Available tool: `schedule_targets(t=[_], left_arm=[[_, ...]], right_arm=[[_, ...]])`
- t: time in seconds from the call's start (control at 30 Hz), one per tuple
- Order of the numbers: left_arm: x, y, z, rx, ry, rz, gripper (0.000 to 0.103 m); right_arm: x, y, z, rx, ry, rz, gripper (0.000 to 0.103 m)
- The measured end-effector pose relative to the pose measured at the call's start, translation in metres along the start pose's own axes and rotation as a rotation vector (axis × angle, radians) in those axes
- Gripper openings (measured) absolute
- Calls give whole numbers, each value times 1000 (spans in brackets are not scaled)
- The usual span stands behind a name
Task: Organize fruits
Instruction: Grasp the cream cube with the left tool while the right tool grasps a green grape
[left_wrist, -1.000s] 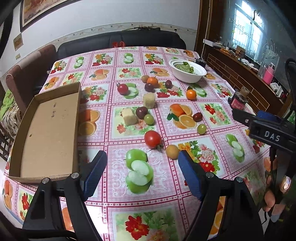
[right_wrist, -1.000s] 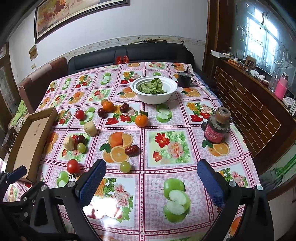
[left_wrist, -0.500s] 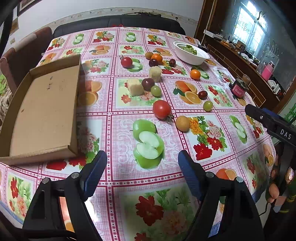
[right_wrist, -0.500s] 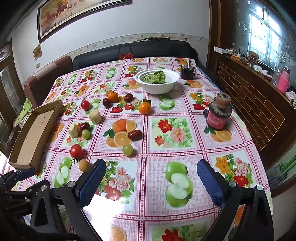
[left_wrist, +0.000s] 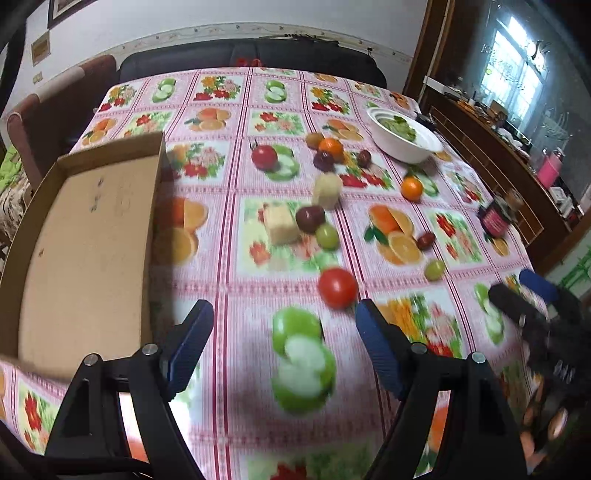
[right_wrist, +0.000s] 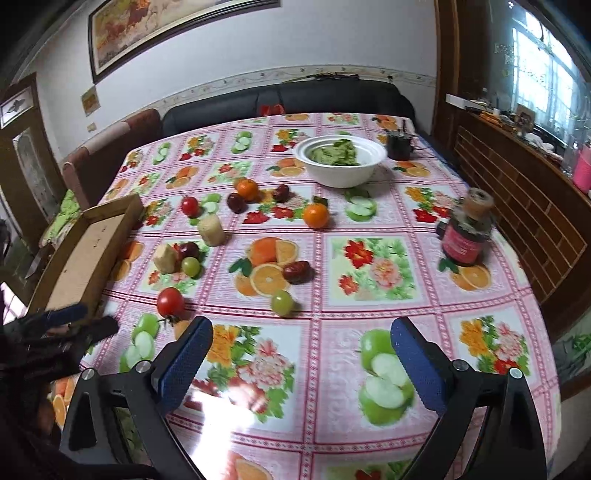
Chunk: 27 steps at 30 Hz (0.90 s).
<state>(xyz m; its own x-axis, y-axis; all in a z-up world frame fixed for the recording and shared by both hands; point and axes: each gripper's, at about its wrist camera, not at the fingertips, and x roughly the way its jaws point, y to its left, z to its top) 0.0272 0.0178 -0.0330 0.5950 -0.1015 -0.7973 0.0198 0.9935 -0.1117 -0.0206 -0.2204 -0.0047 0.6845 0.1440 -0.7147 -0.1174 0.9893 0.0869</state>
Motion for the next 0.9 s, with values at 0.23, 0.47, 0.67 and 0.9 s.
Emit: schedule_targets(t=[0.23,0.47,0.67,0.9], left_arm=[[33,3,24,-6,21,27,79],[63,5,43,-21,48,29,79],[82,11,54,-11,51,74,79],[88,7,53,30,17,61,73]], right_arm=[[30,15,5,-33,38,37,77],[64,22,11,-46,86,14,69],[84,22,12,-51,129,13,54],[97,18,11,-36,162,25,45]])
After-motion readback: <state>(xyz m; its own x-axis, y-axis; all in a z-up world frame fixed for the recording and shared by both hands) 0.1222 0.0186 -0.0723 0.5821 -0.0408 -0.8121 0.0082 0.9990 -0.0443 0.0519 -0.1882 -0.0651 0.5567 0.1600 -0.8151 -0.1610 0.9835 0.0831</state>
